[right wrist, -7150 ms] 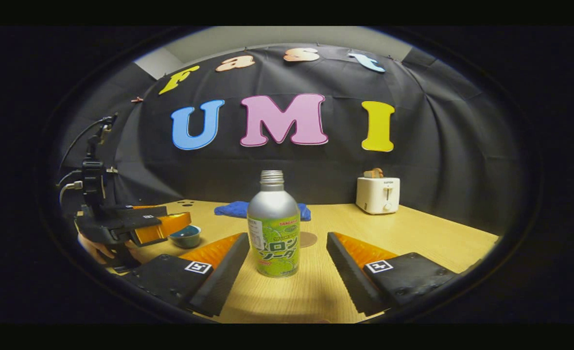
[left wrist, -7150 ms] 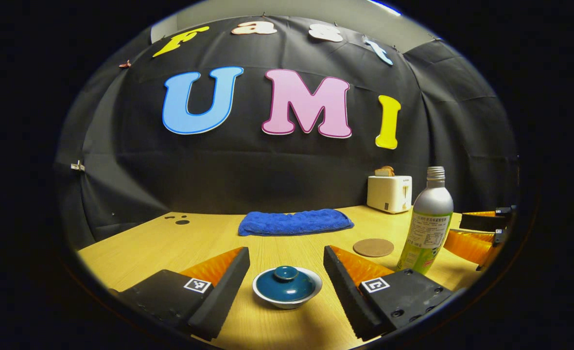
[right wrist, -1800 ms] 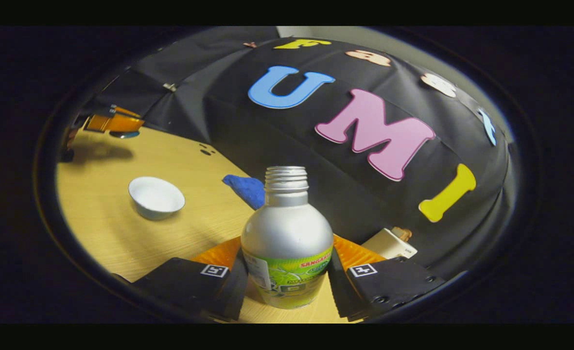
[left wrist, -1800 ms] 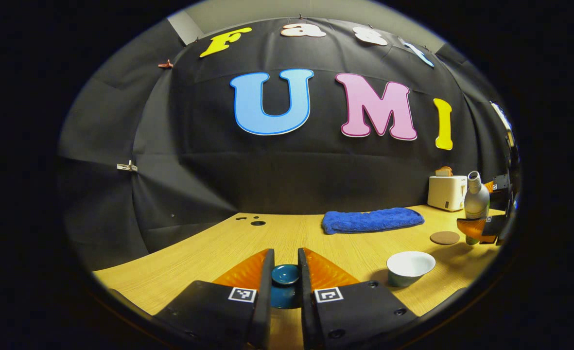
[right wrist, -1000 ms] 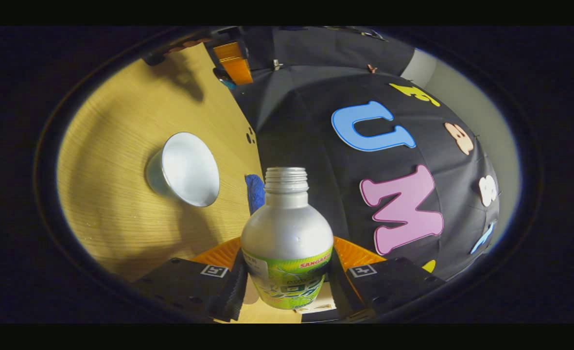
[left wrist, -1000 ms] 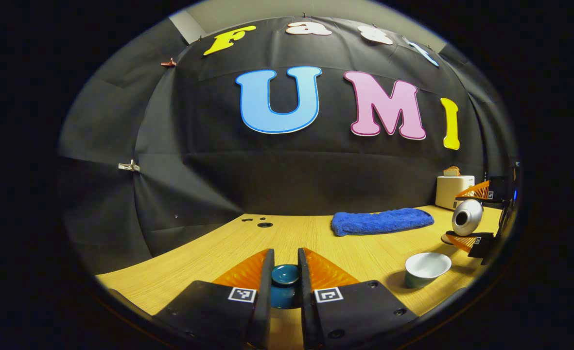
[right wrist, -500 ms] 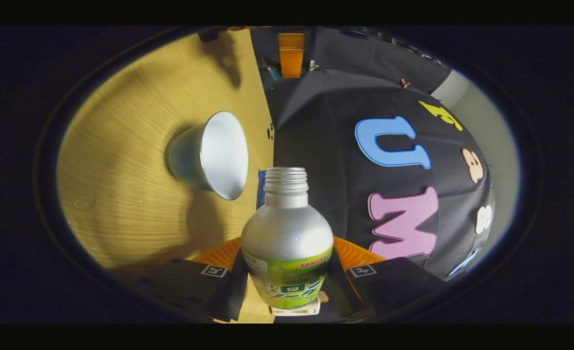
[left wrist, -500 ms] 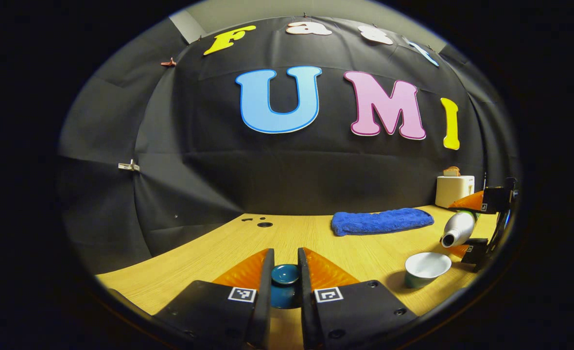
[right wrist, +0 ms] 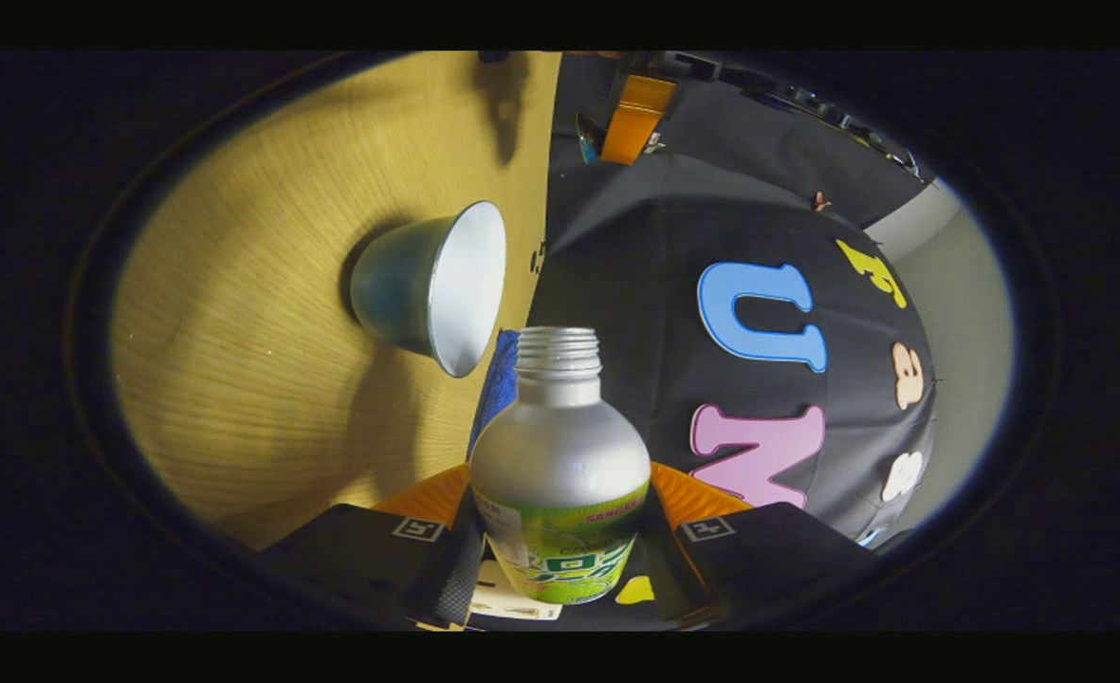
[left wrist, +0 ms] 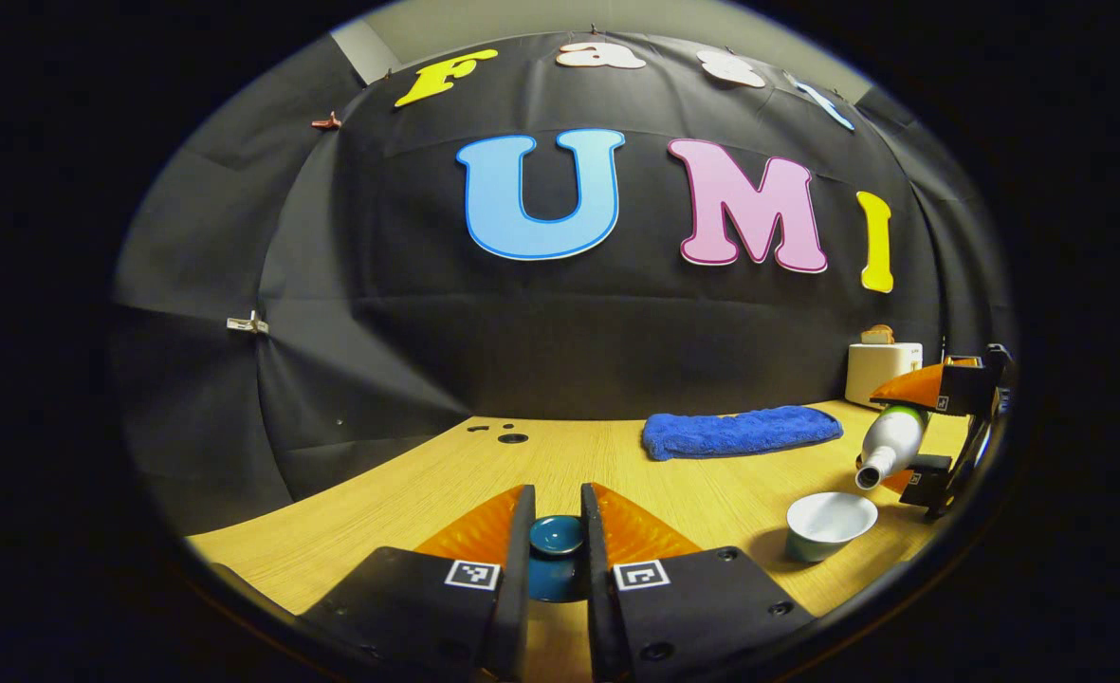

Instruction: Open the teacup lid with one hand, grasp the water bottle and pour water into the teacup with the other hand; after pouring, place the water bottle on the coaster and then close the teacup lid.

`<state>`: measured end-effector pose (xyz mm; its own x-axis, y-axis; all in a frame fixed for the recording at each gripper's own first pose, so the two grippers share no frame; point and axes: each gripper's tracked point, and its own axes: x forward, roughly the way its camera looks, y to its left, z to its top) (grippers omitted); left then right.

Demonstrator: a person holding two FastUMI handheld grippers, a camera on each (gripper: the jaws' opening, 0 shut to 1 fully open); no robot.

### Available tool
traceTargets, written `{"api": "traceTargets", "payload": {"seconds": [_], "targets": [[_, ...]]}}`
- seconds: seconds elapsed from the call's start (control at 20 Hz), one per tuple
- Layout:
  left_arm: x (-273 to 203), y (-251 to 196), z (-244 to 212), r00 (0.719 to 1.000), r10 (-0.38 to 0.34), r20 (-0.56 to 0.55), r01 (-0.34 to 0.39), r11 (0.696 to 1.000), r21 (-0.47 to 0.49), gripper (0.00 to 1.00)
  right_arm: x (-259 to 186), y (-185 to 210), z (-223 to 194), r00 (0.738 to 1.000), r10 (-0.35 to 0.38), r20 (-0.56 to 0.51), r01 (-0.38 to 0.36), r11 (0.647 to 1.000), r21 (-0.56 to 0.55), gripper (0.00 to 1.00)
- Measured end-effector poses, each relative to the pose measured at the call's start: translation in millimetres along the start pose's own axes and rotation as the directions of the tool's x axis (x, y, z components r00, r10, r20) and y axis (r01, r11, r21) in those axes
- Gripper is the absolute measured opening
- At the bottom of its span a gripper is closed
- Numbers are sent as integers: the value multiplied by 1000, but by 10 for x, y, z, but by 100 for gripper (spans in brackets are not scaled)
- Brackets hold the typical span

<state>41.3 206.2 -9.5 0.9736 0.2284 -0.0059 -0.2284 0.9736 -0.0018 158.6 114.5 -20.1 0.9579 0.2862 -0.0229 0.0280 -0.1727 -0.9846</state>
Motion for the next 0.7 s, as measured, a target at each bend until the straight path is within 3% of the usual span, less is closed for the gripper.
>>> {"api": "traceTargets", "payload": {"seconds": [0.7], "targets": [[-4,-20,4,1000,-11,1,11,1000,1,29,52,-55,21,999,-5,32,10,988,-154,74]]}}
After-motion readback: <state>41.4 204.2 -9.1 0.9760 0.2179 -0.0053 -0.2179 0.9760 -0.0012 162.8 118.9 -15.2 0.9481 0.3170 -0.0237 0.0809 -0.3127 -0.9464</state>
